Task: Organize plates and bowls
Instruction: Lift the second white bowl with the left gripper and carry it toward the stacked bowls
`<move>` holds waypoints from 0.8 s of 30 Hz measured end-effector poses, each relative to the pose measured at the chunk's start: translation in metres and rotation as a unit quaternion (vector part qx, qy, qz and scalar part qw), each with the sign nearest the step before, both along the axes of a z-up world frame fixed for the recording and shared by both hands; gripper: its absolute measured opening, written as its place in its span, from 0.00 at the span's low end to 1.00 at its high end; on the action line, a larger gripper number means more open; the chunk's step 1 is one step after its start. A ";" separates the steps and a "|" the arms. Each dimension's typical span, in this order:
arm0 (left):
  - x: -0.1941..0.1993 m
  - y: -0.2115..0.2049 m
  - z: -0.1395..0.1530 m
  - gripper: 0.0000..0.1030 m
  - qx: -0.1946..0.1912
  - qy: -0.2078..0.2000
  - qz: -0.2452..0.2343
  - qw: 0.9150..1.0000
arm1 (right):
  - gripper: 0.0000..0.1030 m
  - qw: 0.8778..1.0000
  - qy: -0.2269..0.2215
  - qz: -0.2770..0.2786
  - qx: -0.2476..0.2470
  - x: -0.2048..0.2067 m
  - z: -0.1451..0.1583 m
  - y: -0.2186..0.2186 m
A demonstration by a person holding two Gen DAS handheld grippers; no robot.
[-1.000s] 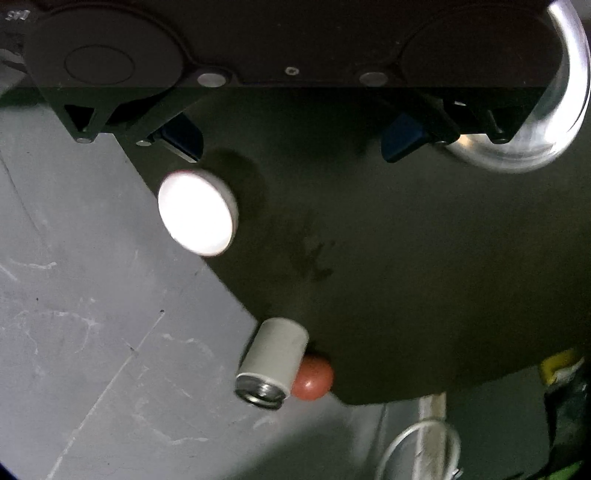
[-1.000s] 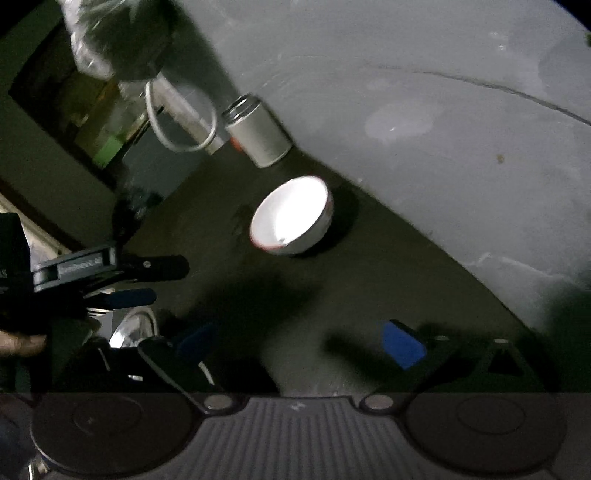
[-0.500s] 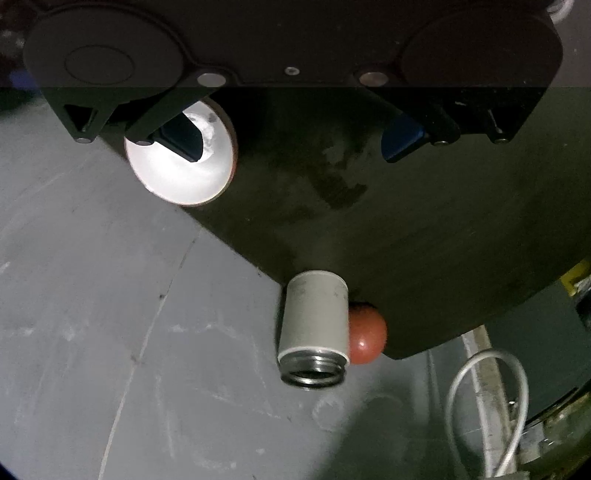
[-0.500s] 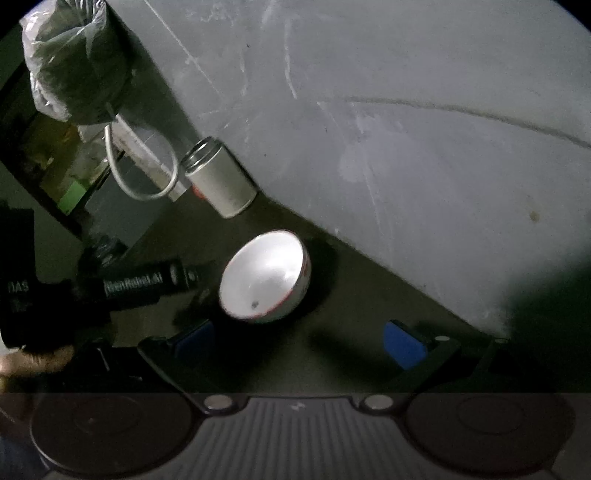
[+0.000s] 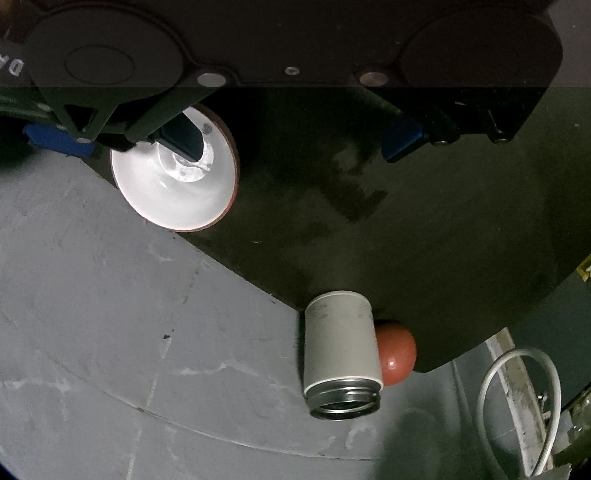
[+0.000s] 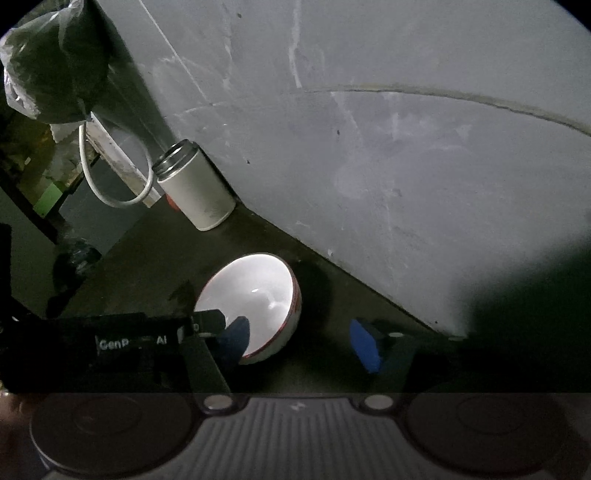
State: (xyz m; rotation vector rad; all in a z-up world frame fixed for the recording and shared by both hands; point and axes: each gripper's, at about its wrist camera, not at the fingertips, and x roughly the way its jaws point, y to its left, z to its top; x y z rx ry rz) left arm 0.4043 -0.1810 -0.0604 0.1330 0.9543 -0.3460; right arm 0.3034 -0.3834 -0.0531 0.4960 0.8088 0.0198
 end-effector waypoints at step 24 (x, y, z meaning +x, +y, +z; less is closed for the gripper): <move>-0.004 -0.011 -0.003 0.14 -0.068 0.034 -0.029 0.997 | 0.22 1.000 0.008 0.010 0.023 0.012 -0.009 0.006</move>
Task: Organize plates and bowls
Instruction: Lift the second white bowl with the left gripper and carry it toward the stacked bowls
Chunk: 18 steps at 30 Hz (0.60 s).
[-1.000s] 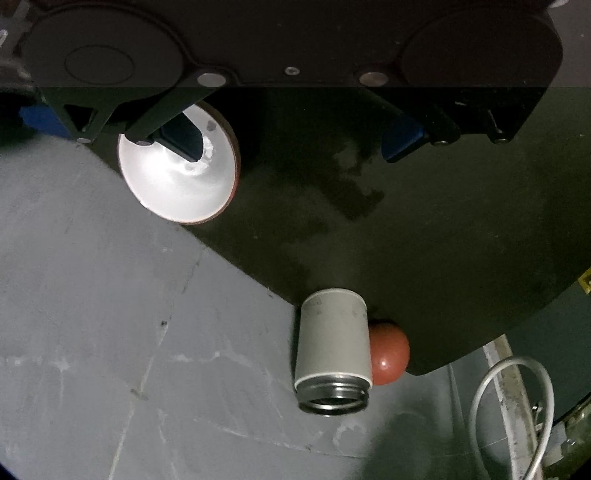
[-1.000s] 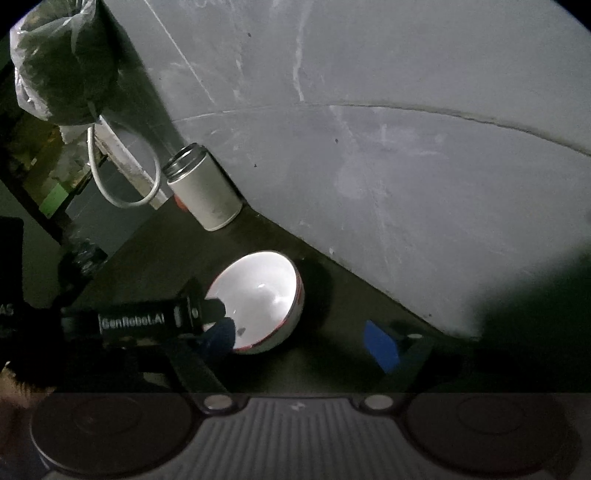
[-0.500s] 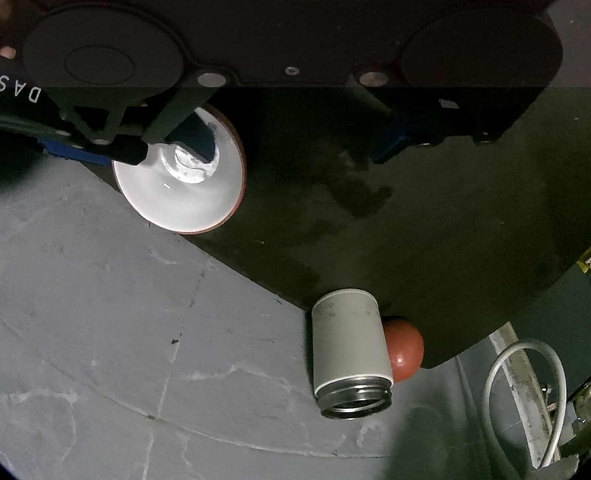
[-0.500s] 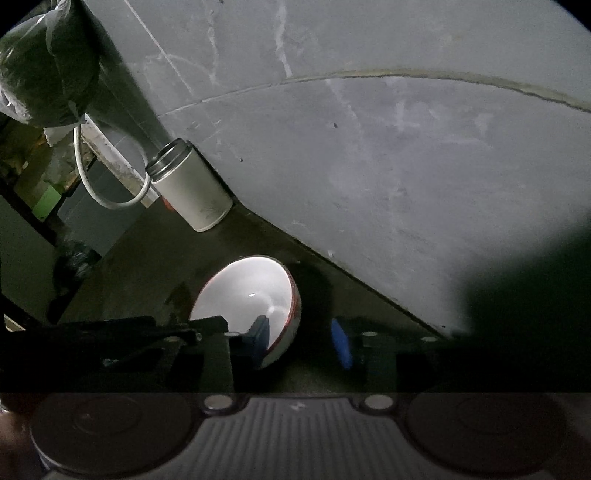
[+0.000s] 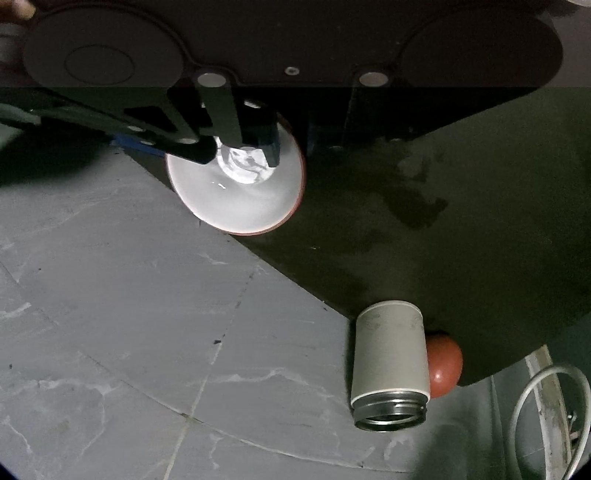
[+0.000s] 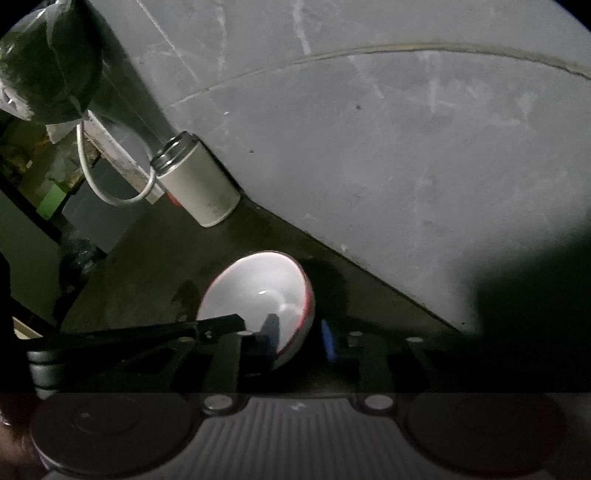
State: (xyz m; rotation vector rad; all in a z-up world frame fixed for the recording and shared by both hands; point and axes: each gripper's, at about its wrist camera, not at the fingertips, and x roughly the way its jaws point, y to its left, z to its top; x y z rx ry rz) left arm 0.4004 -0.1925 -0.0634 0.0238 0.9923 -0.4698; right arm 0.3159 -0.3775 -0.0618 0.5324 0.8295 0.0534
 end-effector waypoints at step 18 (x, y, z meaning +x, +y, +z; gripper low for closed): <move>-0.040 0.031 0.037 0.10 -0.032 -0.040 0.037 0.998 | 0.18 0.998 -0.039 0.056 0.000 -0.023 0.033 0.010</move>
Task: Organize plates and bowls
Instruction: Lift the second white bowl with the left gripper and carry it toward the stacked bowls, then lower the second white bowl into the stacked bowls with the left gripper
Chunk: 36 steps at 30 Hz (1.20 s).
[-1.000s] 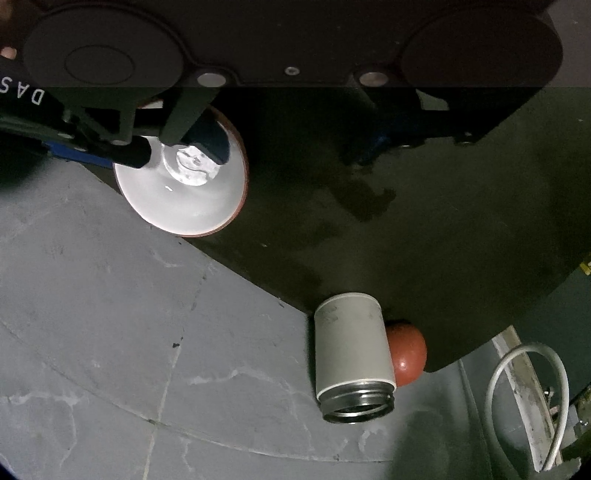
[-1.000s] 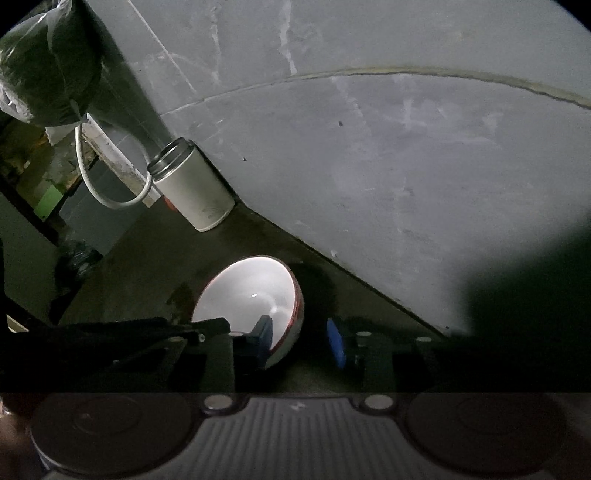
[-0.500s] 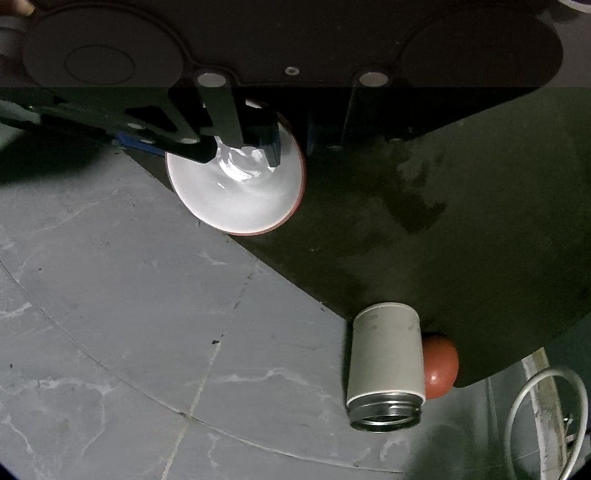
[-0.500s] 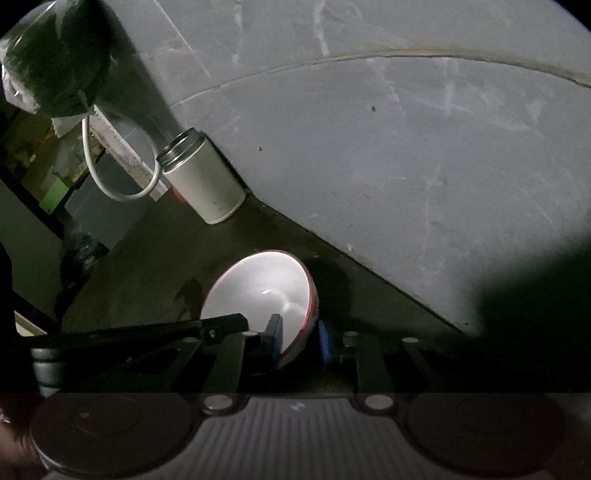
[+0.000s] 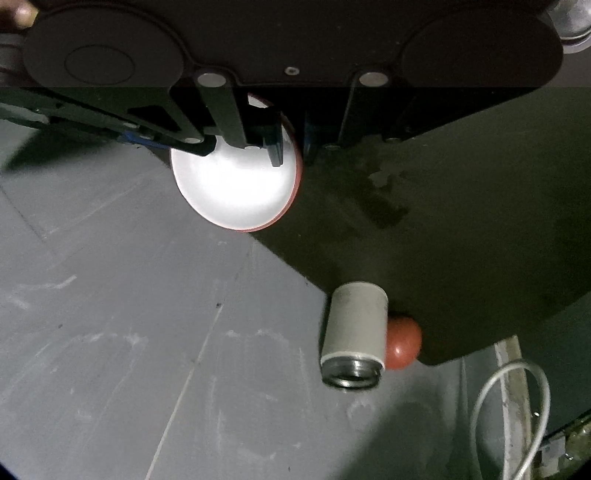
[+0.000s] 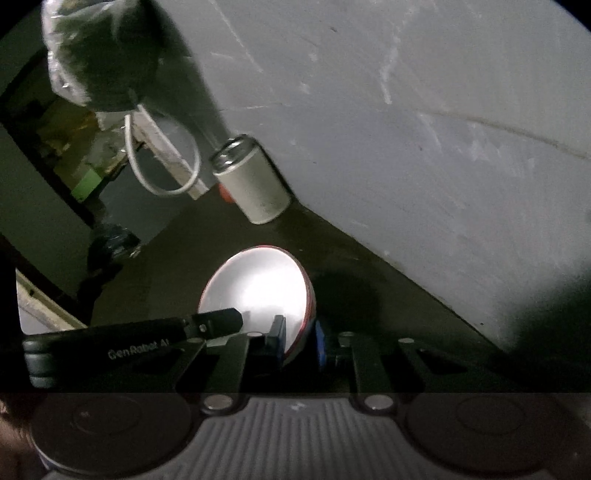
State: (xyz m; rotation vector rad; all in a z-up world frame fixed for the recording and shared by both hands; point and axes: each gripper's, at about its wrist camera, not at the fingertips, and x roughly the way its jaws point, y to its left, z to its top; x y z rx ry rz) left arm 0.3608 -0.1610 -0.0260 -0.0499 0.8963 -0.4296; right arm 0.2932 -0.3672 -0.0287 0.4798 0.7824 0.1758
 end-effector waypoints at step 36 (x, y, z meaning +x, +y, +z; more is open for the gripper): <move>-0.132 0.078 0.052 0.09 -0.039 -0.036 0.069 0.996 | 0.19 0.980 -0.047 0.193 -0.005 -0.092 0.059 0.039</move>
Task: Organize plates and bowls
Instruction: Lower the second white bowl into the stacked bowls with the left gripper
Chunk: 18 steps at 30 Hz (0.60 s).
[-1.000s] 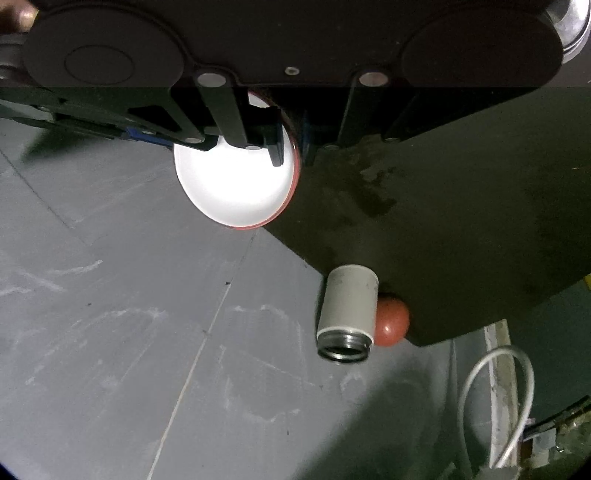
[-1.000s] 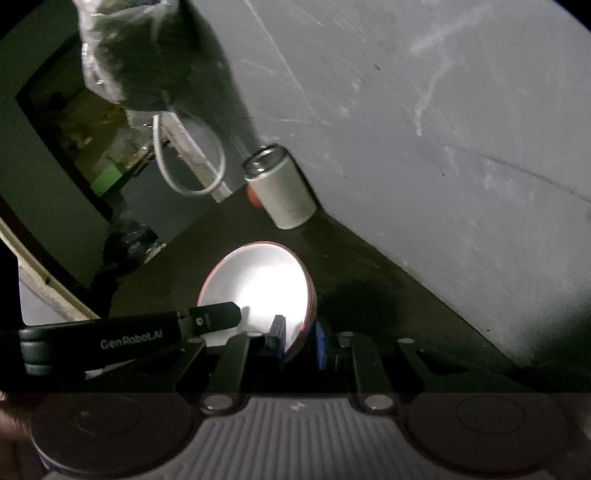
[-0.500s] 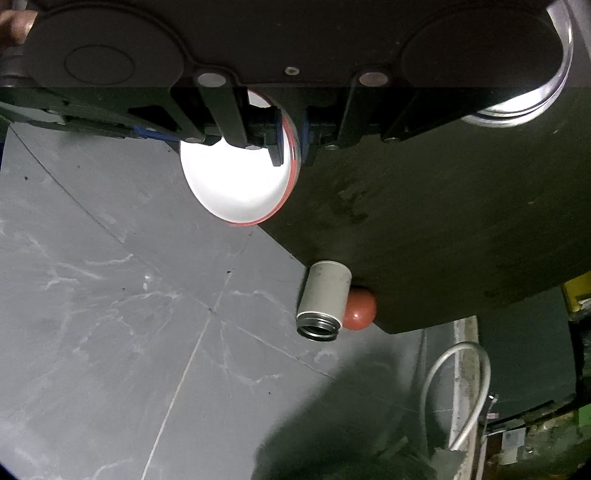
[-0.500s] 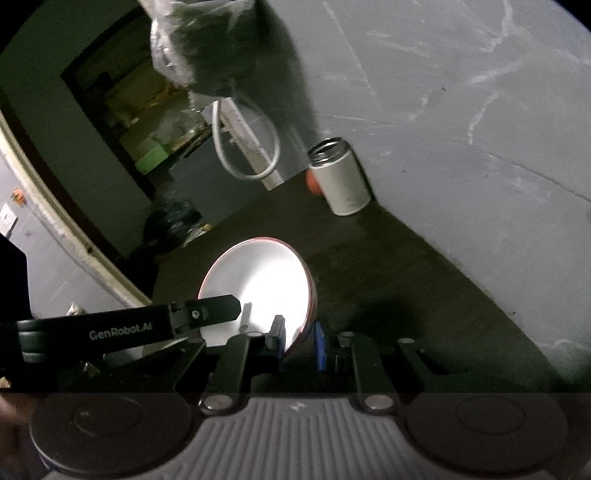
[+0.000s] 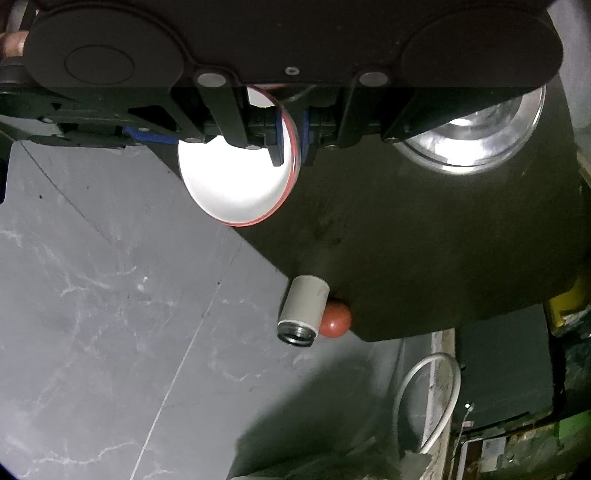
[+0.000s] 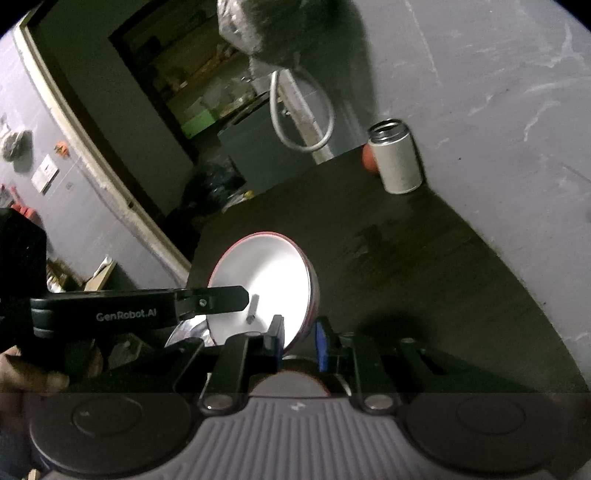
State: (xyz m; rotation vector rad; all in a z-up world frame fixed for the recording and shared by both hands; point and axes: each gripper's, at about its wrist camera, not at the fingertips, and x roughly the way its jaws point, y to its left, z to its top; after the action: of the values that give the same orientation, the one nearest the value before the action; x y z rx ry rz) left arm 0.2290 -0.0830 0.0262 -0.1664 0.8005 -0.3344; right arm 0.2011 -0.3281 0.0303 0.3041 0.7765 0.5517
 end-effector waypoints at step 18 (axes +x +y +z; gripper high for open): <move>-0.030 -0.006 -0.031 0.12 0.009 0.070 -0.009 0.997 | 0.24 0.996 0.056 0.056 -0.048 -0.021 -0.016 -0.001</move>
State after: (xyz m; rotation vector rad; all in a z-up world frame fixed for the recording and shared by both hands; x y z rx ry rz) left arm 0.1985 -0.0890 -0.0047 -0.1666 0.9446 -0.3349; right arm 0.1802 -0.3291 0.0145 0.2054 0.9286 0.6046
